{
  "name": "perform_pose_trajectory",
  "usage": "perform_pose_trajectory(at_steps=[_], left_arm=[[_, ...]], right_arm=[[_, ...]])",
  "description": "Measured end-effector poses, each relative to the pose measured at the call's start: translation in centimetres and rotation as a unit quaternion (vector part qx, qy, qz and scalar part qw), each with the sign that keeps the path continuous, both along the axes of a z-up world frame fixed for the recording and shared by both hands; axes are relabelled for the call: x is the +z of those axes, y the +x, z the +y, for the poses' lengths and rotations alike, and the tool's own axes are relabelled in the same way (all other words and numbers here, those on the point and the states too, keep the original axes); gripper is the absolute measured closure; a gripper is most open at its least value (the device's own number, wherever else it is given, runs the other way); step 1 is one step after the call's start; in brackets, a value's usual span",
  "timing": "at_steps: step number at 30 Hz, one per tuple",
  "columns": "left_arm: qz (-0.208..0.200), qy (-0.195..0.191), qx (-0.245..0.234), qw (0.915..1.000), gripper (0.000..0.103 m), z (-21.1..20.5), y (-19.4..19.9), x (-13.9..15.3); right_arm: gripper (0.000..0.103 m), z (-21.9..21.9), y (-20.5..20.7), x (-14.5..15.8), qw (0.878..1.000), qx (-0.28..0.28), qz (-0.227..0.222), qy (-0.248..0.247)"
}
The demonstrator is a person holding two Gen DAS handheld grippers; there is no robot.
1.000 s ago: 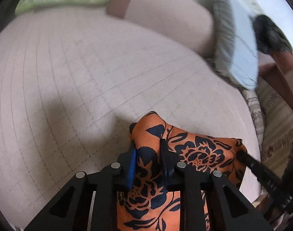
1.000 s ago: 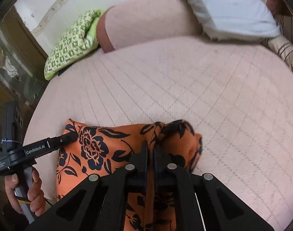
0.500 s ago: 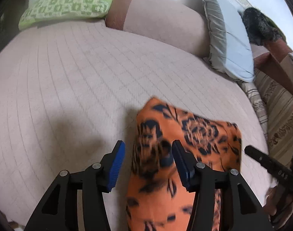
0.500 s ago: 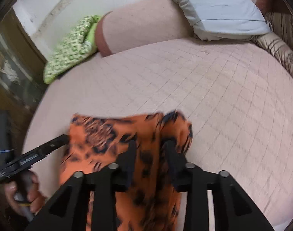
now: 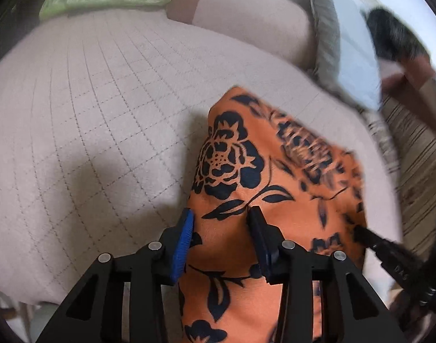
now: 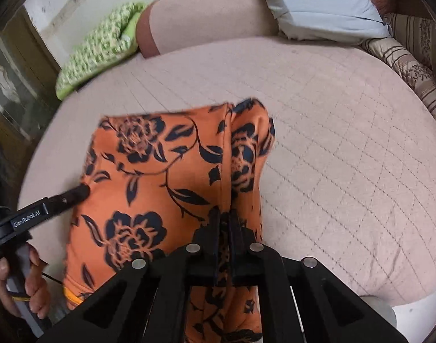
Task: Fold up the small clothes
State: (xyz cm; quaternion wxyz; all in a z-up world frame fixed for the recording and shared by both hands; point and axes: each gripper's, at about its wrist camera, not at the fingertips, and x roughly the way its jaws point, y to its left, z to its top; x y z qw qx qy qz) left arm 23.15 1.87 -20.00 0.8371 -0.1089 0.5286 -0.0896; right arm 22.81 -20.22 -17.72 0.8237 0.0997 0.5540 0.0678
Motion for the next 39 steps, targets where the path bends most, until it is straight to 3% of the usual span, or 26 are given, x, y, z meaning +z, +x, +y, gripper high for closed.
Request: perform_pose_trajectory(at_steps=[3,6,8,11,13,26,39], left_arm=[[-0.019,0.048,-0.002,0.9986,0.052,-1.2,-0.4,-0.6],[-0.032,0.052,-0.007,0.9981,0.053,-1.7,-1.9,0.9],[-0.043,0.059,-0.018,0.9971,0.053,-1.8,-3.6,1.8],[-0.052,0.064,-0.013,0.9965,0.053,-1.4,-6.6,3.0],[-0.063,0.059,-0.009,0.9962,0.051,-1.2,-8.7,4.1],[-0.148,0.079,0.025,0.9855,0.037,-1.1,-21.4,14.1],[-0.155,0.083,0.008,0.9844,0.037,-1.0,-27.4,18.0]], right_arm=[[0.098,1.3,0.7,-2.6,0.999,0.017,0.019,-0.044],[0.089,1.5,-0.1,-0.4,0.999,0.010,0.000,-0.046],[0.067,1.0,-1.3,1.3,1.000,0.002,-0.005,-0.025],[0.050,1.0,-3.8,3.5,0.999,0.002,-0.022,-0.025],[0.044,1.5,-5.1,4.8,0.999,0.004,-0.026,-0.036],[0.035,1.4,-12.9,10.6,0.998,-0.011,-0.044,-0.041],[0.029,1.0,-17.9,15.9,0.994,-0.030,-0.088,-0.050]])
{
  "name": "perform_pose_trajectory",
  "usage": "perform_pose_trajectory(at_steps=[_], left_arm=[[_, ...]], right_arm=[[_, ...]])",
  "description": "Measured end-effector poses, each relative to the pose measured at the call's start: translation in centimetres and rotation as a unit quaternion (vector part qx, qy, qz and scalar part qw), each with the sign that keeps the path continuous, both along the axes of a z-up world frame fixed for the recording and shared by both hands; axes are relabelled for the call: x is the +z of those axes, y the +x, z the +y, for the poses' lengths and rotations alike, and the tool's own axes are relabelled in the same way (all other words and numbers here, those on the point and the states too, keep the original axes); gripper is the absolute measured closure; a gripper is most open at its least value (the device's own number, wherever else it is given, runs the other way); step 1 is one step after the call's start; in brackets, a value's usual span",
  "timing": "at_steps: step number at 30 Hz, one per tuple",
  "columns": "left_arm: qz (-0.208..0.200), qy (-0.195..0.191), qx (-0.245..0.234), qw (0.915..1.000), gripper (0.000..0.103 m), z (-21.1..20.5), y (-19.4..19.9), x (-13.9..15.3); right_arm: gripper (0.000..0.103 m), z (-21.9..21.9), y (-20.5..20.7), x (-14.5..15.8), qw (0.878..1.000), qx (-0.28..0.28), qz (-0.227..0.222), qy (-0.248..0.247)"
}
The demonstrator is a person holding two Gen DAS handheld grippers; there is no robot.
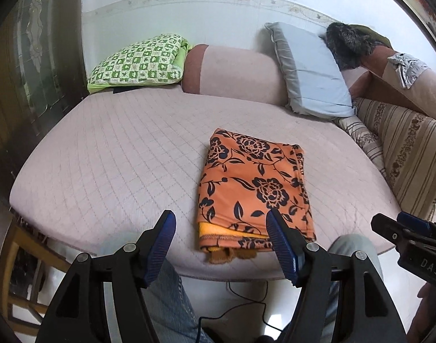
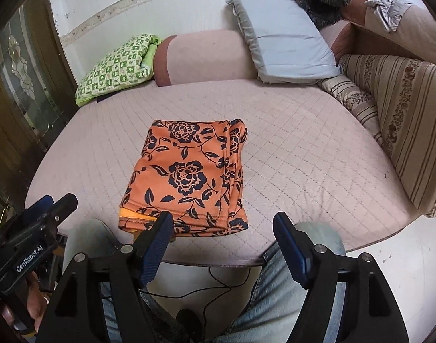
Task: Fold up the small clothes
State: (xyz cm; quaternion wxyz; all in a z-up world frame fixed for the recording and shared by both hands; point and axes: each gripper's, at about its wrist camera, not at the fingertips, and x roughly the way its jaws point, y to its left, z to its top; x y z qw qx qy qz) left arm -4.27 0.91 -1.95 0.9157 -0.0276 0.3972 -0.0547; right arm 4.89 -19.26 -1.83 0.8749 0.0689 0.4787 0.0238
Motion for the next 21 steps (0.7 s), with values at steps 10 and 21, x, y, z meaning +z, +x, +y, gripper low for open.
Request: perform_pose_trajectory(at_steps=[10,21], left_arm=[[0.002,-0.004,-0.017,0.9998,0.037,0.6,-2.6,2.6],[-0.010,0.003,-0.032,0.9994,0.037,0.8,-4.5,4.3]], right_arm=[[0.027,0.7,-2.5,2.5,1.000,0.005,-0.016,-0.007],[0.027,1.0,-3.2,3.7,0.999,0.005,-0.030,-0.021]])
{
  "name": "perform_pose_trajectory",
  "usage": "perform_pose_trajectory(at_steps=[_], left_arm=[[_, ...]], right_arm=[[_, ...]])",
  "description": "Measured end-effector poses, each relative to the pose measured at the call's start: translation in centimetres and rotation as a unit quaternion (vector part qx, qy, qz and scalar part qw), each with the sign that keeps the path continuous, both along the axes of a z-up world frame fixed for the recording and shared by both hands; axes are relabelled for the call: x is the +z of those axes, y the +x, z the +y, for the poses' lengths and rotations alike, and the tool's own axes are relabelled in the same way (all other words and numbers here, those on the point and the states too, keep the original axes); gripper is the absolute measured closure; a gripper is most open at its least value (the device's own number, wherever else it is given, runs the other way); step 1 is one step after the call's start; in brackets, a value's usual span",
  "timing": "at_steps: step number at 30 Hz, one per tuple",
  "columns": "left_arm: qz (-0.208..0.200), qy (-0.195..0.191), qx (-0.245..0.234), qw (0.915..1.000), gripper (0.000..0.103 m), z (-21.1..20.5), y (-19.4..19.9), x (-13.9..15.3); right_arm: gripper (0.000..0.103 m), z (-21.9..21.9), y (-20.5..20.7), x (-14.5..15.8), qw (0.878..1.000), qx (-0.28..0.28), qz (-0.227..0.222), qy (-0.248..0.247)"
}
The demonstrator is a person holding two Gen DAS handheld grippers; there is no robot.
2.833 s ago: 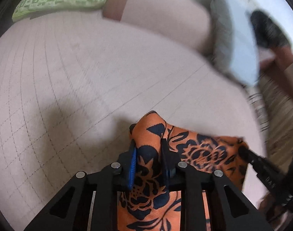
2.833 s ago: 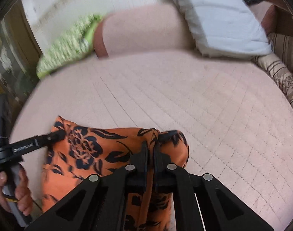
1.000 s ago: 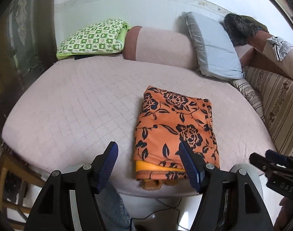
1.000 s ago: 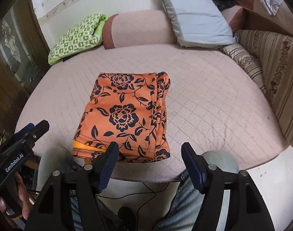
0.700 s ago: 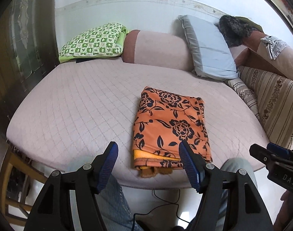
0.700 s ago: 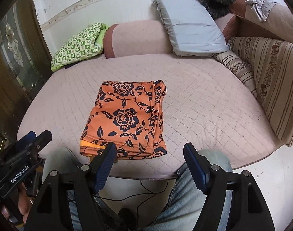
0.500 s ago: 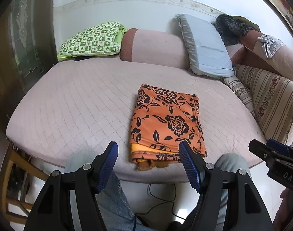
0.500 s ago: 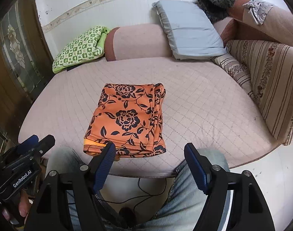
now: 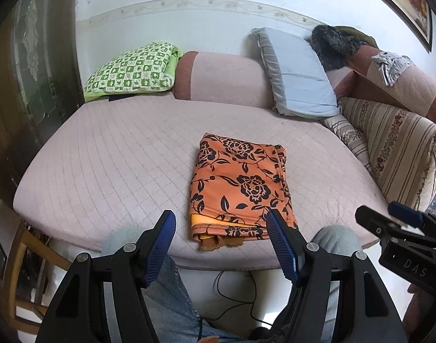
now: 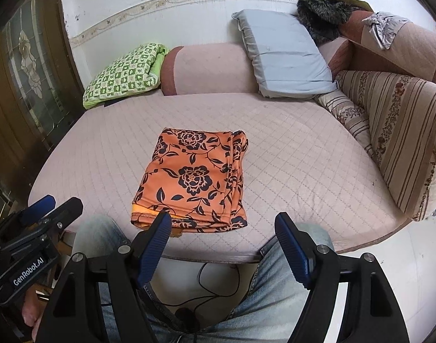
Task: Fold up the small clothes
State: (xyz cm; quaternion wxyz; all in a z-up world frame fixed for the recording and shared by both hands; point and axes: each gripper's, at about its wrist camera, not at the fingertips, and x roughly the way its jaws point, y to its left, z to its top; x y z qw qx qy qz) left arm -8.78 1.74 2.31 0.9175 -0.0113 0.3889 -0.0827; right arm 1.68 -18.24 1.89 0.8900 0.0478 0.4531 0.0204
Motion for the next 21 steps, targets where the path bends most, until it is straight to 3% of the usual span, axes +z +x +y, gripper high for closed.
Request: perform_pose_trajectory(at_steps=[21], left_arm=[[-0.014,0.001,-0.016,0.9998,0.037,1.0,0.2,0.4]], right_arm=[[0.025,1.3,-0.8,1.9,0.999,0.012,-0.028,-0.024]])
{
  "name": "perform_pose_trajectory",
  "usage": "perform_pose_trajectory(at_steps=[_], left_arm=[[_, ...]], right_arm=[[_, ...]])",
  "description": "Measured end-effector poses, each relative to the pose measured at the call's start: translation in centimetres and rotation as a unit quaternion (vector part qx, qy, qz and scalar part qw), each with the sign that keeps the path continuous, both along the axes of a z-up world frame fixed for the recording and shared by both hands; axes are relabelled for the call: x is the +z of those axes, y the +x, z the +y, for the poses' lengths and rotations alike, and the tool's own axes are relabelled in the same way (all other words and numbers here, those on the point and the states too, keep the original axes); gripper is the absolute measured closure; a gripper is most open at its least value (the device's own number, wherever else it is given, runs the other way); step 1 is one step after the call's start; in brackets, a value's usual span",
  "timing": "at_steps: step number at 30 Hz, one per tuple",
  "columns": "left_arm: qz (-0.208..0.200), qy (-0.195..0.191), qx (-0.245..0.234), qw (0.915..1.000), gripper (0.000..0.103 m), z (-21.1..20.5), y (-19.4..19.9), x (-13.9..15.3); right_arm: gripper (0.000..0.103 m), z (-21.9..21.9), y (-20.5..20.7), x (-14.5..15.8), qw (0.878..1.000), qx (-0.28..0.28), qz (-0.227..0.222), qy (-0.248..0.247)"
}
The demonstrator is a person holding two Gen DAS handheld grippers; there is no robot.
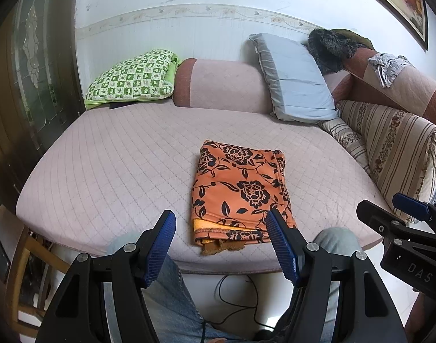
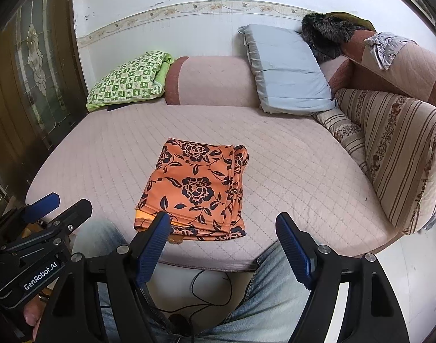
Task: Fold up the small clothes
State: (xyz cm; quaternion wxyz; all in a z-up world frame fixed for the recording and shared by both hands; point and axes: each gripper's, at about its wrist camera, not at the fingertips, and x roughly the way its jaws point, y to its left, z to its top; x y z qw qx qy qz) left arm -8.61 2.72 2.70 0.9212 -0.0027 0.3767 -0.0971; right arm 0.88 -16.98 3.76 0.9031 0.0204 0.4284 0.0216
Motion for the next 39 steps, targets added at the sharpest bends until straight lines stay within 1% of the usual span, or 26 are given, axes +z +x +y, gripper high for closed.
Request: perform_pose_trajectory(at_steps=[16,26,34,39], left_arm=[[-0.007,0.022,-0.009,0.9997,0.037,-0.3,0.4,-0.3],[0.000,0.029,-0.012,0.9995,0.037,-0.2,1.3,-0.9],[0.010,0.031,-0.008,0.9994,0.037,-0.2,2.9,-1.6],[0.003,0.041,-0.016,0.9990,0.037,-1.0,4.5,-2.9]], right_arm=[[0.025,0.1,0.2,0.0,1.000,0.001,0.004,0.000],[0.025,0.0,0.8,-0.7,1.000,0.002,0.013,0.002],[0.025,-0.1,1.7,-1.7,1.000,0.001,0.024,0.006],[0.025,-0.5,3.0,-3.1,0.999,-0.002,0.034,0.016]])
